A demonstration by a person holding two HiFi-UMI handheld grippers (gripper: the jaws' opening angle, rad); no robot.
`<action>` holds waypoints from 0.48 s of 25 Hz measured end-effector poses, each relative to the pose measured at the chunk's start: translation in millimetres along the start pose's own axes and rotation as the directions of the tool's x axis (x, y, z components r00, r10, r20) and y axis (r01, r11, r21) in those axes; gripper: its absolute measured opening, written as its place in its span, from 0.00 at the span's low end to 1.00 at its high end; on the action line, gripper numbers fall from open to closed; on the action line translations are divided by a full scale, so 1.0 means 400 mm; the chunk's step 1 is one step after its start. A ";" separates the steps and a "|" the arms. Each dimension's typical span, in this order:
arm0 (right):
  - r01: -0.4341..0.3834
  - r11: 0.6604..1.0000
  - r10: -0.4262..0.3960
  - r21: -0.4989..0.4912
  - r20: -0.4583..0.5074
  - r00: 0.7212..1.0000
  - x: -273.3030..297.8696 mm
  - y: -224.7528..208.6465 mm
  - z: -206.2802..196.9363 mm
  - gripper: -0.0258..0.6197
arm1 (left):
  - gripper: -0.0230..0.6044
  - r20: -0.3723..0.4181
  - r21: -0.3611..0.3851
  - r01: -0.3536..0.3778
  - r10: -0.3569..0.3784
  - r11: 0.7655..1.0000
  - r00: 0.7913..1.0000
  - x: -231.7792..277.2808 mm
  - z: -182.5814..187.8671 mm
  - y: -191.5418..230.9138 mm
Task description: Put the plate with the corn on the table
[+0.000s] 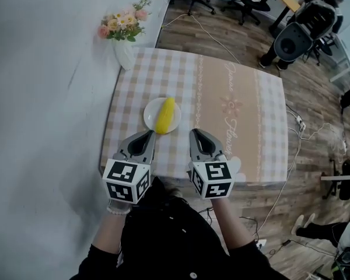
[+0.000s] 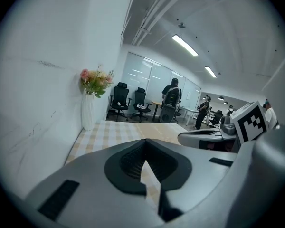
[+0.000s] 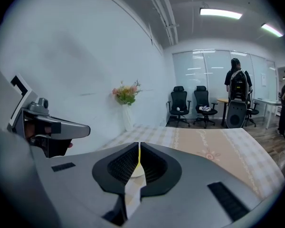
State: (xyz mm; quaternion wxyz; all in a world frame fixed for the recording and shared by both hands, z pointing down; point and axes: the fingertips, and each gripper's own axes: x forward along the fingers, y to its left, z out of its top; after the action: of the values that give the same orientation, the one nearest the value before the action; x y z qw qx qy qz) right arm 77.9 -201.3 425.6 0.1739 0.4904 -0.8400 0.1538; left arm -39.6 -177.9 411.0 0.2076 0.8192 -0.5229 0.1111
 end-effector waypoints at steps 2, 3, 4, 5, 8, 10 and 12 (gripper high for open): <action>-0.001 1.000 0.002 -0.009 0.025 1.000 -0.029 0.001 0.021 0.11 | 0.06 0.019 0.003 0.000 0.000 1.000 1.000 -0.019 0.015 -0.017; -0.001 1.000 0.002 -0.018 0.039 0.999 -0.042 0.001 0.032 0.11 | 0.06 0.028 0.007 -0.001 0.001 1.000 1.000 -0.028 0.022 -0.024; -0.002 1.000 0.003 -0.028 0.052 0.999 -0.055 0.002 0.044 0.11 | 0.06 0.037 0.013 -0.002 0.001 1.000 0.999 -0.038 0.029 -0.031; -0.002 0.999 0.005 -0.039 0.065 0.998 -0.068 0.002 0.054 0.11 | 0.06 0.045 0.020 -0.001 0.000 1.000 0.999 -0.047 0.036 -0.040; -0.005 0.997 0.012 -0.074 0.096 0.995 -0.103 0.008 0.085 0.11 | 0.06 0.069 0.043 0.004 -0.007 0.999 0.998 -0.073 0.062 -0.064; -0.007 0.996 0.017 -0.092 0.118 0.993 -0.122 0.015 0.106 0.11 | 0.06 0.083 0.065 0.003 -0.008 0.998 0.996 -0.089 0.079 -0.078; 0.001 0.991 0.019 -0.131 0.147 0.989 -0.138 0.022 0.130 0.11 | 0.06 0.095 0.088 0.003 -0.011 0.996 0.995 -0.101 0.093 -0.091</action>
State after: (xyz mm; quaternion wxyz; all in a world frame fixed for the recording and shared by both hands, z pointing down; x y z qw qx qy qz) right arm 88.3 -177.0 354.1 0.1420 0.4841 -0.8612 0.0623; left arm -25.5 -148.7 353.8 0.1466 0.8337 -0.5240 0.0939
